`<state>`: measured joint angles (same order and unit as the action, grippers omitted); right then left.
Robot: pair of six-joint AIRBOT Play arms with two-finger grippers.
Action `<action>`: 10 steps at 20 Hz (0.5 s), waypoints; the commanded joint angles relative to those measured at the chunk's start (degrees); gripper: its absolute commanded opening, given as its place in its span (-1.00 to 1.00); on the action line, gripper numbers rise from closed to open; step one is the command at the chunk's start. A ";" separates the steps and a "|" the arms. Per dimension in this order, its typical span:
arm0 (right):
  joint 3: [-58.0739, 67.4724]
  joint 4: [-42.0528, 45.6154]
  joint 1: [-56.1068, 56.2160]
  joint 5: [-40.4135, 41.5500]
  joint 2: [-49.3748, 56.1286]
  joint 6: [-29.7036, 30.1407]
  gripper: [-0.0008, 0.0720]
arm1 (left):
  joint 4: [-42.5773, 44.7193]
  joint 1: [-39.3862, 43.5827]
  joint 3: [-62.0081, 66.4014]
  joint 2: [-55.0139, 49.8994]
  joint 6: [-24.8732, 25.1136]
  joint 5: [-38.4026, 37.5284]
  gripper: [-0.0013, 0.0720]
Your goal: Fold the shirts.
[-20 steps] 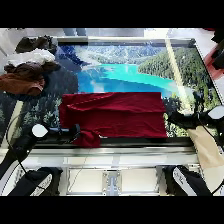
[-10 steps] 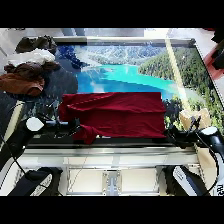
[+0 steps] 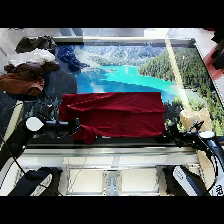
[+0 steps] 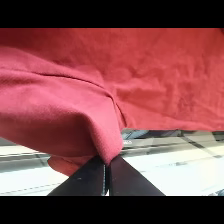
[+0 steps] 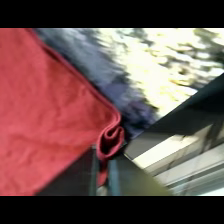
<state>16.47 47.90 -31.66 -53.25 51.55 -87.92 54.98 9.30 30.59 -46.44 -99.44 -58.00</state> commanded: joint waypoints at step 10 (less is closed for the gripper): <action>15.10 -5.90 -0.09 -17.70 -12.02 3.02 -0.88 | 13.18 -0.02 7.72 15.30 -7.67 -12.79 -0.94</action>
<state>27.16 39.22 -31.73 -66.26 42.85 -83.70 62.11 9.30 35.79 -35.64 -103.55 -65.36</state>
